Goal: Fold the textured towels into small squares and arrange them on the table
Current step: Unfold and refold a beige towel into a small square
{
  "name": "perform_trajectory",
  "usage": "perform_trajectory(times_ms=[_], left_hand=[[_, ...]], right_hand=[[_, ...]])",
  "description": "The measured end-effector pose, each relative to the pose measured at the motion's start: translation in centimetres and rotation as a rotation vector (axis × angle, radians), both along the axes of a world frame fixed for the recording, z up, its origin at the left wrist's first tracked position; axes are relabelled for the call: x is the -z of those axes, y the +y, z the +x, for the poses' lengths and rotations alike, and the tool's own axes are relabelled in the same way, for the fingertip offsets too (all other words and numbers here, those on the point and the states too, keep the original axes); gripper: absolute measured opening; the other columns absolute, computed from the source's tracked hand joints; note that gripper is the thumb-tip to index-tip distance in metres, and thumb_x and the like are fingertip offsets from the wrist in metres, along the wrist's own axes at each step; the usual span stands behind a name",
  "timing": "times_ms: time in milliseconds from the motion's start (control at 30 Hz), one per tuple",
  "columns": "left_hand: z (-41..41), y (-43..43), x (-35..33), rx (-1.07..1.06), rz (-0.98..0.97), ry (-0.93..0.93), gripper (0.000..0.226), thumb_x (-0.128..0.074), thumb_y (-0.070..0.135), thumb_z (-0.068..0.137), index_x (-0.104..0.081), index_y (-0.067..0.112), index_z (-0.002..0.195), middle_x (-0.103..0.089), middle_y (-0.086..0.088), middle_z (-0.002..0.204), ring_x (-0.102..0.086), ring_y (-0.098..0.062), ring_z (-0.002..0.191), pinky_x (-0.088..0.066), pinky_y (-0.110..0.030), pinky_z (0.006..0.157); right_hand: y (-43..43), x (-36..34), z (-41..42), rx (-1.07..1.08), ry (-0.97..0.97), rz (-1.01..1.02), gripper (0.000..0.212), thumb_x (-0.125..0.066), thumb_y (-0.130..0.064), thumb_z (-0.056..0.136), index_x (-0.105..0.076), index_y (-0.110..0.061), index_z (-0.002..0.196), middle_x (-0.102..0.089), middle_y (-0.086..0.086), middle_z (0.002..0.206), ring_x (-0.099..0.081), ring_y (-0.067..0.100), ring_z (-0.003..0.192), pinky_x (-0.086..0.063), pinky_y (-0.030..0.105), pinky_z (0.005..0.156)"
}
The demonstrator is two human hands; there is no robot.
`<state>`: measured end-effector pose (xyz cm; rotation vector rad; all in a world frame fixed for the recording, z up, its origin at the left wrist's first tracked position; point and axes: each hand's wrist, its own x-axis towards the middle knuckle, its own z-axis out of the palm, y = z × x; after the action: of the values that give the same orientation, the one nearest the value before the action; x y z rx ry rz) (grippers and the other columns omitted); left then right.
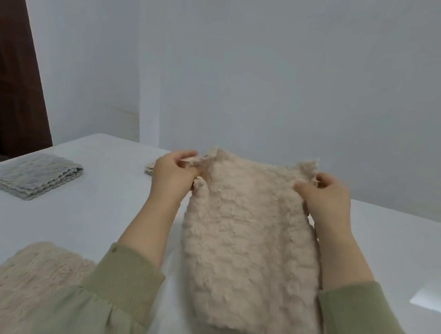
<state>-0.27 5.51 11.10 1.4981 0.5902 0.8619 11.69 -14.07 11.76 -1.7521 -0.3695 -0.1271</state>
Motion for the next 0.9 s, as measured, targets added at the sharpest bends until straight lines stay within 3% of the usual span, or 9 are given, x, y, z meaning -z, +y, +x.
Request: perform_trajectory(times_ms=[67, 100, 167, 333, 433, 600, 700, 800, 900], left_hand=[[0.7, 0.7, 1.8, -0.042, 0.174, 0.222, 0.073, -0.062, 0.016, 0.087, -0.022, 0.022, 0.148, -0.041, -0.007, 0.141, -0.045, -0.026, 0.126, -0.04, -0.04, 0.104], [1.1, 0.6, 2.7, -0.05, 0.28, 0.343, 0.081, -0.059, 0.018, 0.089, -0.007, 0.026, 0.151, -0.024, -0.006, 0.152, -0.03, -0.027, 0.137, -0.033, -0.04, 0.109], [1.9, 0.1, 4.4, -0.101, 0.526, 0.564, 0.085, -0.056, 0.02, 0.09, 0.003, 0.027, 0.15, -0.006, -0.004, 0.158, -0.011, -0.028, 0.144, -0.024, -0.044, 0.112], [2.8, -1.1, 8.6, -0.019, 0.872, 0.823, 0.064, -0.043, 0.026, 0.096, -0.01, 0.021, 0.15, -0.003, -0.005, 0.159, 0.002, -0.027, 0.145, -0.011, -0.05, 0.116], [2.9, -1.7, 9.6, 0.066, 1.037, 0.827, 0.052, -0.037, 0.03, 0.098, -0.023, 0.022, 0.147, -0.01, -0.002, 0.158, 0.001, -0.025, 0.145, -0.007, -0.05, 0.117], [2.1, -3.0, 10.2, 0.212, 1.244, 0.725, 0.038, -0.035, 0.03, 0.098, -0.05, 0.02, 0.132, -0.04, 0.001, 0.145, -0.017, -0.024, 0.141, -0.016, -0.047, 0.115], [0.9, -4.0, 10.2, 0.255, 1.322, 0.581, 0.033, -0.041, 0.034, 0.095, -0.064, 0.018, 0.112, -0.059, 0.002, 0.115, -0.043, -0.019, 0.115, -0.037, -0.036, 0.097], [-0.6, -5.1, 9.9, 0.314, 1.305, 0.534, 0.029, -0.045, 0.036, 0.092, -0.064, 0.017, 0.101, -0.058, 0.003, 0.099, -0.047, -0.015, 0.097, -0.041, -0.031, 0.082], [-1.9, -5.3, 9.9, 0.384, 1.236, 0.565, 0.027, -0.049, 0.03, 0.088, -0.059, 0.018, 0.11, -0.055, 0.004, 0.106, -0.045, -0.015, 0.103, -0.042, -0.031, 0.086]], right_hand=[[0.3, 2.6, 1.1, 0.14, -0.04, -0.152, 0.053, -0.058, -0.009, 0.085, -0.043, -0.014, 0.136, -0.05, 0.004, 0.121, -0.05, 0.021, 0.108, -0.036, 0.025, 0.088], [0.6, 3.9, 1.4, 0.161, -0.057, -0.256, 0.064, -0.053, -0.008, 0.088, -0.026, -0.014, 0.146, -0.037, 0.006, 0.141, -0.04, 0.024, 0.125, -0.032, 0.028, 0.099], [1.3, 6.3, 1.8, 0.201, -0.13, -0.531, 0.072, -0.049, -0.005, 0.088, -0.012, -0.012, 0.149, -0.017, 0.013, 0.154, -0.022, 0.032, 0.138, -0.024, 0.04, 0.11], [2.9, 9.3, 1.7, 0.095, -0.248, -0.982, 0.061, -0.046, -0.014, 0.087, -0.026, -0.01, 0.144, -0.021, 0.015, 0.152, -0.017, 0.035, 0.139, -0.018, 0.047, 0.114], [3.3, 9.6, 0.9, 0.005, -0.268, -1.11, 0.049, -0.041, -0.02, 0.09, -0.036, -0.01, 0.138, -0.027, 0.015, 0.149, -0.017, 0.036, 0.14, -0.016, 0.053, 0.114], [2.7, 10.3, -0.9, -0.092, -0.351, -1.196, 0.047, -0.036, -0.03, 0.095, -0.037, -0.011, 0.138, -0.033, 0.014, 0.146, -0.022, 0.035, 0.137, -0.016, 0.053, 0.114], [1.7, 9.7, -2.3, -0.073, -0.441, -1.132, 0.04, -0.036, -0.034, 0.096, -0.047, -0.011, 0.125, -0.047, 0.011, 0.13, -0.039, 0.03, 0.121, -0.033, 0.043, 0.102], [1.1, 9.1, -4.1, -0.093, -0.477, -1.04, 0.03, -0.038, -0.033, 0.095, -0.056, -0.012, 0.107, -0.055, 0.007, 0.11, -0.047, 0.024, 0.104, -0.042, 0.036, 0.086], [0.5, 9.6, -5.3, -0.155, -0.432, -1.078, 0.028, -0.042, -0.034, 0.091, -0.057, -0.013, 0.103, -0.056, 0.007, 0.107, -0.047, 0.025, 0.102, -0.043, 0.038, 0.086]])
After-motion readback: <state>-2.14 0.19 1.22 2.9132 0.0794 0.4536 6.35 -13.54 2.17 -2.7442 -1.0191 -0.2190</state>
